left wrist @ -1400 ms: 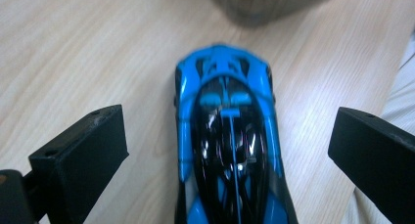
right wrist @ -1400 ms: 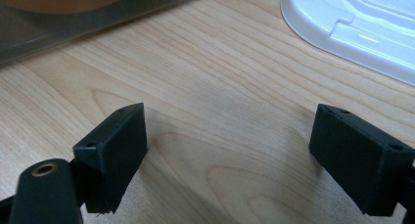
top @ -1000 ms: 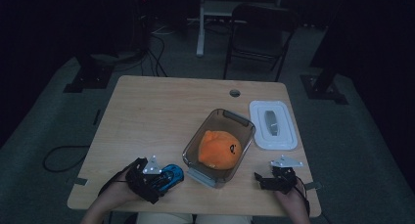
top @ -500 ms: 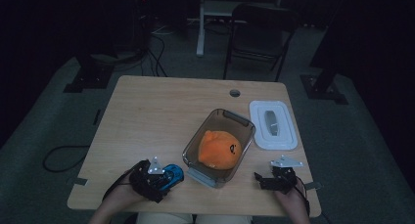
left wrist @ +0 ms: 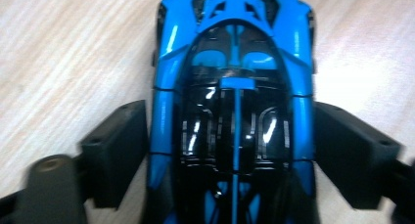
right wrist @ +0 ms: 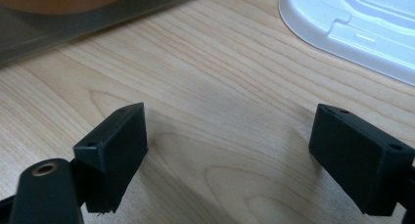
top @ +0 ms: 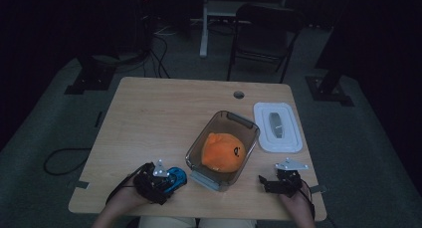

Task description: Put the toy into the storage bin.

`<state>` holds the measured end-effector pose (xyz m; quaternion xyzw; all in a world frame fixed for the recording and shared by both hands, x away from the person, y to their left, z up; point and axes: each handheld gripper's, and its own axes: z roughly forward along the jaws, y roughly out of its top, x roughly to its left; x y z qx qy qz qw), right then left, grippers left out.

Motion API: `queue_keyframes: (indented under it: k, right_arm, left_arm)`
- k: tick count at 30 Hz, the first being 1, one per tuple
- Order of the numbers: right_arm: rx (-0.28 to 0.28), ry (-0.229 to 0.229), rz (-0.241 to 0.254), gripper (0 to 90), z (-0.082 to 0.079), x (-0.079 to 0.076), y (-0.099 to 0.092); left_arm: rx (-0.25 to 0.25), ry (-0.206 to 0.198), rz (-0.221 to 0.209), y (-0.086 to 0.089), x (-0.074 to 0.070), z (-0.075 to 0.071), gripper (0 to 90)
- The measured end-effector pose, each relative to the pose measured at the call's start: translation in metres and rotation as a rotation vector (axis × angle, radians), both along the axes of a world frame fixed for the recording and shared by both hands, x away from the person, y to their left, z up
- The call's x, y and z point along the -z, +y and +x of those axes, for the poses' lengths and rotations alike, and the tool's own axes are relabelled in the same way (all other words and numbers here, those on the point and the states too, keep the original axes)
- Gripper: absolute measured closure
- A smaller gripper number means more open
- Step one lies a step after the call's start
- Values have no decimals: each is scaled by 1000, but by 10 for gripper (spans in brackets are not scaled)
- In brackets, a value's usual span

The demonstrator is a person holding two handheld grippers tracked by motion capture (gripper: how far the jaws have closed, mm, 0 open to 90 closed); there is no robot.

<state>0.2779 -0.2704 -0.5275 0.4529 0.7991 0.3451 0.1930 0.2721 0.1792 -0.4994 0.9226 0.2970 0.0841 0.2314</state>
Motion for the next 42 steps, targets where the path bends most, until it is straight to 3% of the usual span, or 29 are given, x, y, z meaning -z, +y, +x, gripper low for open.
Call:
queue_keyframes:
  k: [11,14,18,21,23,28,31,37,42]
  right_arm:
    - [2,2,1,134,1,0,0]
    - [9,1,0,135,1,0,1]
    - [10,1,9,140,2,0,4]
    - [-3,3,14,139,1,-1,8]
    - [-21,-5,4,139,-1,-2,17]
    - [-64,-41,55,138,-3,-11,38]
    - [-97,-35,78,137,-2,-14,53]
    - [-162,-31,56,121,3,-13,90]
    - [-159,-45,57,114,13,-12,119]
  left_arm:
    - [13,10,14,0,-2,1,265]
    - [12,15,-17,4,-10,1,289]
    - [16,32,14,6,-7,3,289]
    - [5,36,2,7,-8,2,289]
    - [0,32,-4,9,-10,3,289]
    - [-35,31,4,14,-10,7,289]
    - [-46,29,0,20,-14,9,289]
    - [-68,13,2,29,-23,14,289]
    - [-68,11,12,34,-29,18,289]
